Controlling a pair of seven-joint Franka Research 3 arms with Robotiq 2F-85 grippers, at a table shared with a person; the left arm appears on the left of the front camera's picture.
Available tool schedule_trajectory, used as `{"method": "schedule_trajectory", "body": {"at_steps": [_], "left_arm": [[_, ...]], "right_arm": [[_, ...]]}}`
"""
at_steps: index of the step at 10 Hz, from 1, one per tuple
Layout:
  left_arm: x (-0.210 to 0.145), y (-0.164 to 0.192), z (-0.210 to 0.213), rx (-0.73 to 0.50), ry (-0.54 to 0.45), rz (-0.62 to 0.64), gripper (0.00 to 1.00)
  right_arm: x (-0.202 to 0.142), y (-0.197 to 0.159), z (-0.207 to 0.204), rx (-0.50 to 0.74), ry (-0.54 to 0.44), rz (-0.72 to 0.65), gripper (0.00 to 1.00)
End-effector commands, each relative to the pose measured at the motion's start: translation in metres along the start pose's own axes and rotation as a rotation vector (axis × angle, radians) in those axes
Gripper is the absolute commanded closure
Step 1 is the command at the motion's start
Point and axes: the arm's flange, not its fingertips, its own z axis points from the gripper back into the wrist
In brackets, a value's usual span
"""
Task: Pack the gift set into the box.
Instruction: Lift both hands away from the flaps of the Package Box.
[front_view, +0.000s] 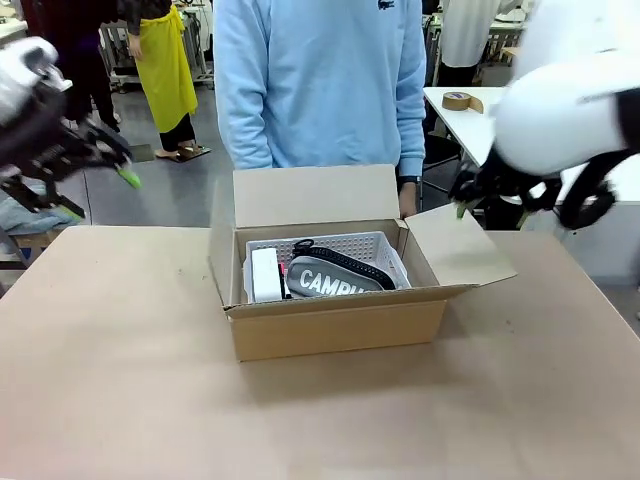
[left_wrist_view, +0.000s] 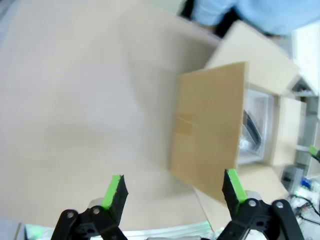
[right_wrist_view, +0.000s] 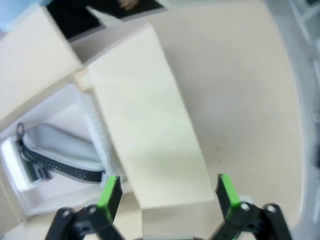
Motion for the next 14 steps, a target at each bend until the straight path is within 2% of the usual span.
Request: {"method": "schedule_trajectory", "body": {"at_steps": [1,2,3,4,5,6,7,8,9,14], "left_arm": [[-0.009,0.047,0.020,-0.290,0.162,-0.053,0.00],[0.008,0.074,0.023,-0.480,0.264,0.063,0.00],[0.030,0.106,0.013,-0.681,0.428,0.169,0.00],[0.046,0.137,-0.005,-0.836,0.499,0.316,0.00],[0.055,0.156,-0.022,-0.873,0.491,0.412,0.00],[0.062,0.164,-0.038,-0.839,0.497,0.492,0.00],[0.020,0.149,0.004,-0.748,0.294,0.185,0.00],[0.020,0.149,0.004,-0.748,0.294,0.185,0.00],[0.020,0.149,0.004,-0.748,0.294,0.185,0.00],[0.020,0.149,0.004,-0.748,0.294,0.185,0.00]], "right_arm": [[-0.029,-0.076,0.029,0.404,0.064,0.065,0.00],[-0.035,-0.114,0.031,0.579,0.040,-0.029,0.00],[-0.039,-0.153,0.022,0.755,0.062,-0.128,0.00],[-0.046,-0.191,0.004,0.917,0.074,-0.223,0.00],[-0.051,-0.220,-0.014,1.035,0.097,-0.305,0.00],[-0.056,-0.237,-0.028,1.100,0.121,-0.335,0.00],[-0.053,-0.243,-0.041,1.099,0.160,-0.324,0.00],[-0.045,-0.238,-0.046,1.053,0.202,-0.337,0.00],[-0.041,-0.251,-0.010,1.074,0.067,-0.335,0.00],[-0.041,-0.251,-0.010,1.074,0.067,-0.335,0.00]]}}
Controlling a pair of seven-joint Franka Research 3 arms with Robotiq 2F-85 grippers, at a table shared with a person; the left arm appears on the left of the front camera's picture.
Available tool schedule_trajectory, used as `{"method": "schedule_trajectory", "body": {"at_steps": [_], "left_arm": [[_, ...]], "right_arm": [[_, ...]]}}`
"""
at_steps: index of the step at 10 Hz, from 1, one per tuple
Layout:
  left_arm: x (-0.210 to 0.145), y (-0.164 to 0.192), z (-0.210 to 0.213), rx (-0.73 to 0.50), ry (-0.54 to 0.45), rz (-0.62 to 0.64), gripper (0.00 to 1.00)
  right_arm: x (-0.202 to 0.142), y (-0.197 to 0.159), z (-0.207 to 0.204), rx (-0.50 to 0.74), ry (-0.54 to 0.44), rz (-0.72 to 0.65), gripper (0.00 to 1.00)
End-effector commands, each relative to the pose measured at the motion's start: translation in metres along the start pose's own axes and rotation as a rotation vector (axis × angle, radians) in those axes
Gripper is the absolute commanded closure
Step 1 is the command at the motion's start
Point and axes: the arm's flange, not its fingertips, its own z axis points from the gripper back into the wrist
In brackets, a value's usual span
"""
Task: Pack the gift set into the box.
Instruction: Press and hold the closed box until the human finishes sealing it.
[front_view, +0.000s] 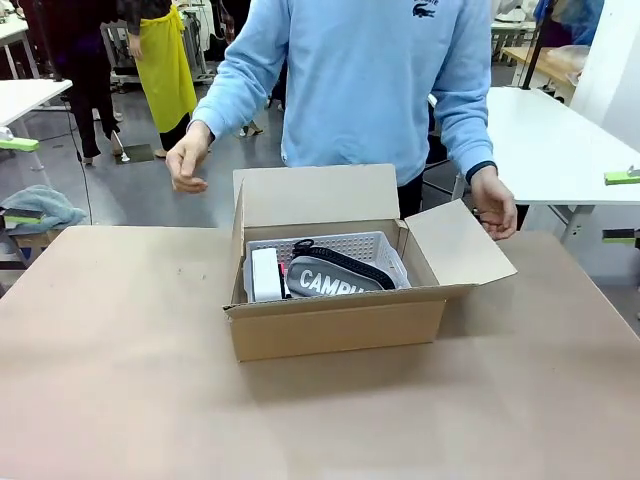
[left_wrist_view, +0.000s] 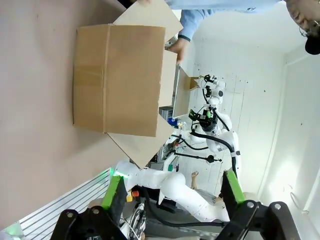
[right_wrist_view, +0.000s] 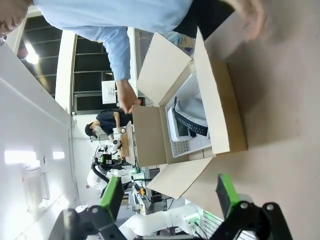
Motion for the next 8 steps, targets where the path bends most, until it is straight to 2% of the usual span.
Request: {"method": "schedule_trajectory", "body": {"at_steps": [1,8], "left_arm": [[-0.0014,0.0026,-0.0019,-0.005,-0.002,-0.011,0.00],[-0.0014,0.0026,-0.0019,-0.005,-0.002,-0.011,0.00]], "right_arm": [[-0.0009,0.0002,-0.0020,0.033,-0.008,0.014,0.00],[-0.0009,0.0002,-0.0020,0.033,-0.008,0.014,0.00]]}}
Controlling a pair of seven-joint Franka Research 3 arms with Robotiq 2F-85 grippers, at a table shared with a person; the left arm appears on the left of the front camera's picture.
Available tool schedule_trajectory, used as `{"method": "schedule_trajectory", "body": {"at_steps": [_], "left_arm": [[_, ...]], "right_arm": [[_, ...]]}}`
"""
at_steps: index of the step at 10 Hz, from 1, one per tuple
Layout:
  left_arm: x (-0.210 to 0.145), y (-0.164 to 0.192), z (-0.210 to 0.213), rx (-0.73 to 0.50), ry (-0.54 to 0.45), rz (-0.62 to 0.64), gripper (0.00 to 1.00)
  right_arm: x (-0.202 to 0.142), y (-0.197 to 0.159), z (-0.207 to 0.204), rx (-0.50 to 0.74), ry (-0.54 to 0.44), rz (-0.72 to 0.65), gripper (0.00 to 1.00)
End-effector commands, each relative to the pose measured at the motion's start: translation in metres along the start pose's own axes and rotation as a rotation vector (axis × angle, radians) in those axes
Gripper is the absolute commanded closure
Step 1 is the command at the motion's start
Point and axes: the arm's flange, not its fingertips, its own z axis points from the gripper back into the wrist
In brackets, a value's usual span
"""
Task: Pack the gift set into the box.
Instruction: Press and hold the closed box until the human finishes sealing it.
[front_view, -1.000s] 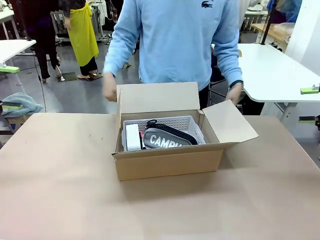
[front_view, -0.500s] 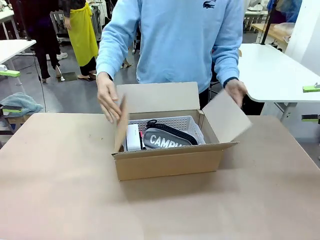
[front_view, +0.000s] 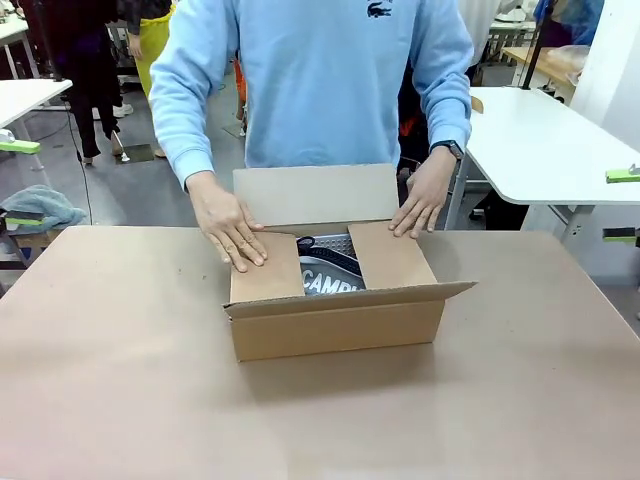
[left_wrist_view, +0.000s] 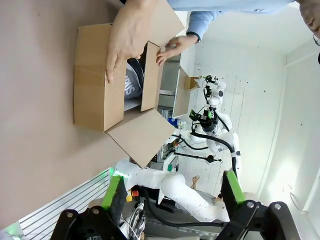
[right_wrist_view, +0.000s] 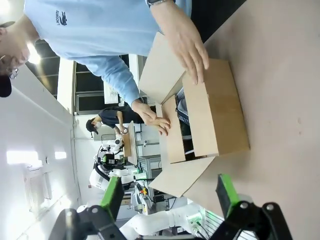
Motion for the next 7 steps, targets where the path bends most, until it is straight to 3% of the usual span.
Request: {"method": "schedule_trajectory", "body": {"at_steps": [1,7], "left_arm": [[-0.0016,0.0013,-0.0009,-0.006,-0.004,-0.015,0.00],[-0.0016,0.0013,-0.0009,-0.006,-0.004,-0.015,0.00]], "right_arm": [[0.0002,-0.0013,-0.0023,0.022,-0.008,0.020,0.00],[0.0002,-0.0013,-0.0023,0.022,-0.008,0.020,0.00]]}}
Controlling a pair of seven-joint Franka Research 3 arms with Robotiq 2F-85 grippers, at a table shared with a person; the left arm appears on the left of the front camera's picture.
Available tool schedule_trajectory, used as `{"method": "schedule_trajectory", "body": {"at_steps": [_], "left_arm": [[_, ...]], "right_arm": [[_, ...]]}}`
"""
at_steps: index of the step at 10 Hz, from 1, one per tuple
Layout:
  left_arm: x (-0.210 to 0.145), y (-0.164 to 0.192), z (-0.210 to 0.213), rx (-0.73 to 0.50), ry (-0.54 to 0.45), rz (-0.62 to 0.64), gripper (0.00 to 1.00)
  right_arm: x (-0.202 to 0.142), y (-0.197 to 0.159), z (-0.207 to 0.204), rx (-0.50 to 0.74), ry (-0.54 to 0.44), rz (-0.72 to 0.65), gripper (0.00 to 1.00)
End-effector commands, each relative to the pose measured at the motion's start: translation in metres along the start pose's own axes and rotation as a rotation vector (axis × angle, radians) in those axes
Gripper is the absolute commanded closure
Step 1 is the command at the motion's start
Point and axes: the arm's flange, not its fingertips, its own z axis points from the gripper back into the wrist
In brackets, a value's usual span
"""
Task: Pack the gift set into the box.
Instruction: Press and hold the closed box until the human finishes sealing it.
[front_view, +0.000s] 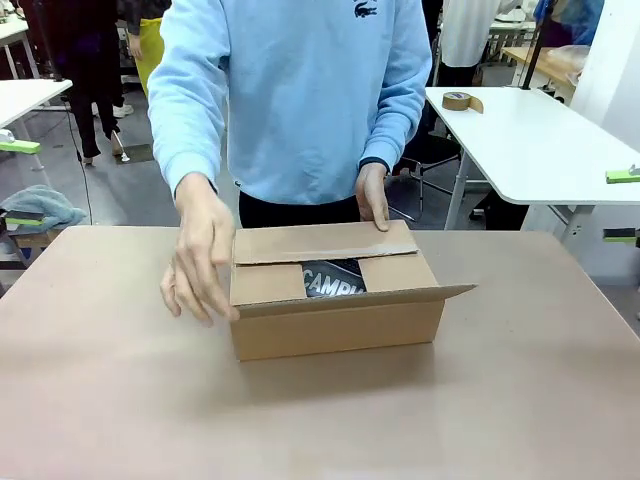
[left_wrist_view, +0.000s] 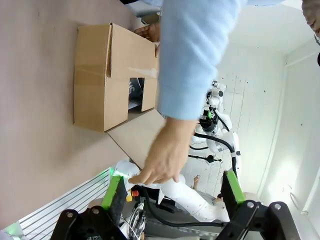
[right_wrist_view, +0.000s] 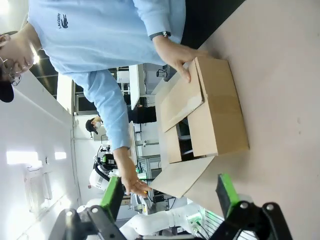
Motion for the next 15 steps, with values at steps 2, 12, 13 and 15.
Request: {"method": "schedule_trajectory", "body": {"at_steps": [2,12,13,15], "left_arm": [[-0.0016,0.0013,-0.0009,-0.006,-0.004,-0.015,0.00],[-0.0016,0.0013,-0.0009,-0.006,-0.004,-0.015,0.00],[-0.0016,0.0013,-0.0009,-0.006,-0.004,-0.015,0.00],[-0.0016,0.0013,-0.0009,-0.006,-0.004,-0.015,0.00]], "right_arm": [[0.0003,-0.0009,-0.0025,0.024,-0.008,0.021,0.00],[0.0003,-0.0009,-0.0025,0.024,-0.008,0.021,0.00],[0.0003,-0.0009,-0.0025,0.024,-0.008,0.021,0.00],[0.0003,-0.0009,-0.0025,0.024,-0.008,0.021,0.00]]}}
